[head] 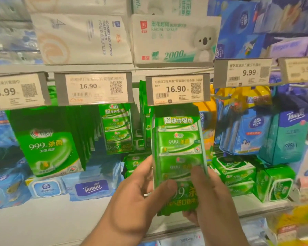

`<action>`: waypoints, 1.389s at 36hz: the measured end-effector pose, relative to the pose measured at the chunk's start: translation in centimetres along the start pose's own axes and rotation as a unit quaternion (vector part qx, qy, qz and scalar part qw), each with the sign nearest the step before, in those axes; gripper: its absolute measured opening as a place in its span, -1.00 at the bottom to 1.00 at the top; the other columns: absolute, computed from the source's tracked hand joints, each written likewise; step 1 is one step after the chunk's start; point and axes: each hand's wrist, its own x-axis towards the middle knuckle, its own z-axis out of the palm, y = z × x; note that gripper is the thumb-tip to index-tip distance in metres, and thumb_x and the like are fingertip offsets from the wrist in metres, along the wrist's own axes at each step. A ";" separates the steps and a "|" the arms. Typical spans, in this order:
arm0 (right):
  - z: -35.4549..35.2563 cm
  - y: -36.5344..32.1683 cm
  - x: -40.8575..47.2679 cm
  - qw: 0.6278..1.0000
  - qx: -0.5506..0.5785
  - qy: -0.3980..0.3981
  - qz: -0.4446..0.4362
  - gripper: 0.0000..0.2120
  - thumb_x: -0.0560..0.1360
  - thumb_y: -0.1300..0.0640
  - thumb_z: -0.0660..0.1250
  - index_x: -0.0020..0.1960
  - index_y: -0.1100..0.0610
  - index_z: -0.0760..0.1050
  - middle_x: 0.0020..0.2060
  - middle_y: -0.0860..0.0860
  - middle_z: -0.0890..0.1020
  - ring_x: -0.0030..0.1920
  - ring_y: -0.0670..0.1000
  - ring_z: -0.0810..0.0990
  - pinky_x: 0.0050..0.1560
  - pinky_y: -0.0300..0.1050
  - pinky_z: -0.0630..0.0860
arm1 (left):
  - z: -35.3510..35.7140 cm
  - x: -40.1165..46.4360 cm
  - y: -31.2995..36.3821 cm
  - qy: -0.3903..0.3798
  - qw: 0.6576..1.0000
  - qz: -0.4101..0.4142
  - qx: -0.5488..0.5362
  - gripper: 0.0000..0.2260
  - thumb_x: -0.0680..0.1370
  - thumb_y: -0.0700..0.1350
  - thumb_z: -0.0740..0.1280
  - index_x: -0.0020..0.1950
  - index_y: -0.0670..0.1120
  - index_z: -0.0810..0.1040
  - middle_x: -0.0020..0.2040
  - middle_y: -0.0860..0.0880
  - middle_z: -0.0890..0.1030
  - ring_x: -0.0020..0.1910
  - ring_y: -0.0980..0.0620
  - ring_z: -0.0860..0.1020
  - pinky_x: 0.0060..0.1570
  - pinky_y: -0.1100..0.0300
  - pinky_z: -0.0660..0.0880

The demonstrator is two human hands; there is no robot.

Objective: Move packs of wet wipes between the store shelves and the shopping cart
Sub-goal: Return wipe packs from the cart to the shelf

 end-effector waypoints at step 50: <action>2.7 6.7 8.7 0.963 0.189 -0.025 0.190 -0.75 0.60 0.01 0.36 0.01 0.21 0.49 -0.17 0.27 0.64 -0.36 0.10 0.61 -0.36 -0.07 0.59 | -3.9 4.5 -6.3 0.134 0.948 -0.202 0.207 -0.72 0.54 0.23 0.33 0.23 0.25 0.53 0.00 0.16 0.63 0.03 0.14 0.60 0.21 -0.02 0.53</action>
